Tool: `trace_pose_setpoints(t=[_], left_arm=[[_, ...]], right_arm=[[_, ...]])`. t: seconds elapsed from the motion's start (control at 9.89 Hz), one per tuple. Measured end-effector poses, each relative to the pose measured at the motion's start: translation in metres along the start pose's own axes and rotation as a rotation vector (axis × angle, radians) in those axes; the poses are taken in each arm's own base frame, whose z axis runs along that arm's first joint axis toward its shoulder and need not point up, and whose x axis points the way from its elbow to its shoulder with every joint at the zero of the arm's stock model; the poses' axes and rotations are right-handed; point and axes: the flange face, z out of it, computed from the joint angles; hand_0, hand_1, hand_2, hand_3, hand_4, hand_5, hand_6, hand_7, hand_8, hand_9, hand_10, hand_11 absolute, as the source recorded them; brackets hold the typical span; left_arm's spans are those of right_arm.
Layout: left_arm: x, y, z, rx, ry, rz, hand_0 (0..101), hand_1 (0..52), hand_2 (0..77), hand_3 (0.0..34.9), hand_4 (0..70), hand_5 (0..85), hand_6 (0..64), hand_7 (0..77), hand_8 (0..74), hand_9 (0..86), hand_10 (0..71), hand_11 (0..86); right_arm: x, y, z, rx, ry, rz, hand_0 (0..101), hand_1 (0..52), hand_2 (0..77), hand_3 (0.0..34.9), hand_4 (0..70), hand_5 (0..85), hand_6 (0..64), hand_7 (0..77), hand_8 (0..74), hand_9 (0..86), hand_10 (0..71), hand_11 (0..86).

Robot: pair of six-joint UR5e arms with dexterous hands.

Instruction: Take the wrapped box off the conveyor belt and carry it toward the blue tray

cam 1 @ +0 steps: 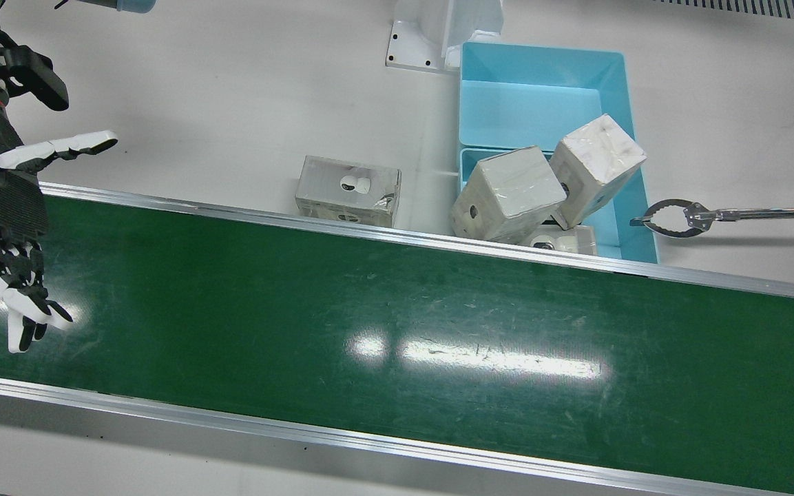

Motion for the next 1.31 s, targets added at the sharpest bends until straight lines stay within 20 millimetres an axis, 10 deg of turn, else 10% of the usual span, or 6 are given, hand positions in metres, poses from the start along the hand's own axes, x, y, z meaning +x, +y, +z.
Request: trace_pose_setpoints(t=[1.31], left_arm=[[0.0,0.0,0.0,0.0,0.0,0.0,0,0.0,0.5,0.0,0.0,1.1,0.0,0.5,0.5,0.0,0.5,0.0]], right_arm=[[0.021,0.004,0.005,-0.009,0.029,0.015,48,14.2,9.8,5.3,9.8,16.9,2.7,17.5,0.0,2.2,0.5,2.2]])
